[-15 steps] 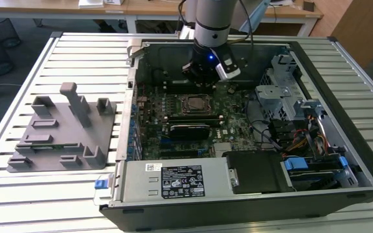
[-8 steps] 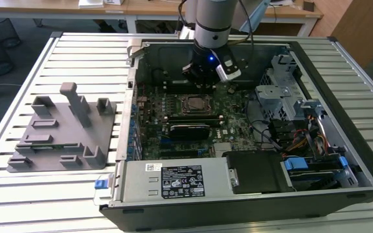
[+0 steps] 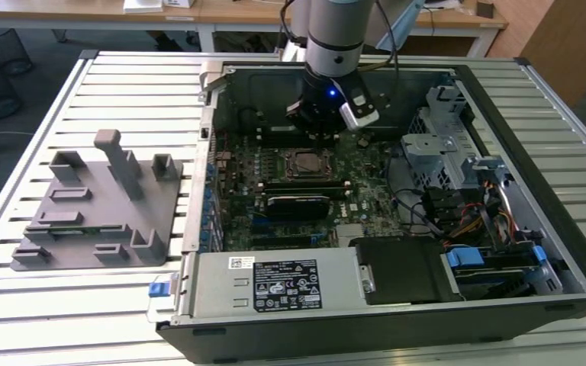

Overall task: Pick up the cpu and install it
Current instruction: 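Install the first cpu locking lever, then install the second cpu locking lever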

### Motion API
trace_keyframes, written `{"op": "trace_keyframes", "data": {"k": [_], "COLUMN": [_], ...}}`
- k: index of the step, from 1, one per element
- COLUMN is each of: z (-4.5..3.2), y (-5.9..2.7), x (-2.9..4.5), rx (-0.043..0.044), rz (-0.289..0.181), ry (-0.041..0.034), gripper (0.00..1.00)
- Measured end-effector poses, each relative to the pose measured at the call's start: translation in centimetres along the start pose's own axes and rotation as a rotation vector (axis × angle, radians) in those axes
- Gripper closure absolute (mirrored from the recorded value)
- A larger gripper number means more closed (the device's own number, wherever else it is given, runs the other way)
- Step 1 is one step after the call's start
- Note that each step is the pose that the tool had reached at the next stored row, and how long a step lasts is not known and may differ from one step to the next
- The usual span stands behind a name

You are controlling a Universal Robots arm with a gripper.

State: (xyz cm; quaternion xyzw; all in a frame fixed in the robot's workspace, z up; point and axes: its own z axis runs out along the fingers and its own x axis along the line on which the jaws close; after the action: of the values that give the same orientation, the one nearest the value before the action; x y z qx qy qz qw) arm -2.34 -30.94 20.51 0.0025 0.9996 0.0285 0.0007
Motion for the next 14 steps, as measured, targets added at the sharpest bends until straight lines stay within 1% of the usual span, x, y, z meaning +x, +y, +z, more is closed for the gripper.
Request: {"op": "trace_keyframes", "data": {"k": [7,14], "z": [-0.02,-0.06], "y": [-0.25,-1.13], "x": [-0.01,-0.02], "rx": [0.0,0.0], "rz": [0.0,0.0], "ry": [0.0,0.0], "gripper": [0.88,0.88]}}
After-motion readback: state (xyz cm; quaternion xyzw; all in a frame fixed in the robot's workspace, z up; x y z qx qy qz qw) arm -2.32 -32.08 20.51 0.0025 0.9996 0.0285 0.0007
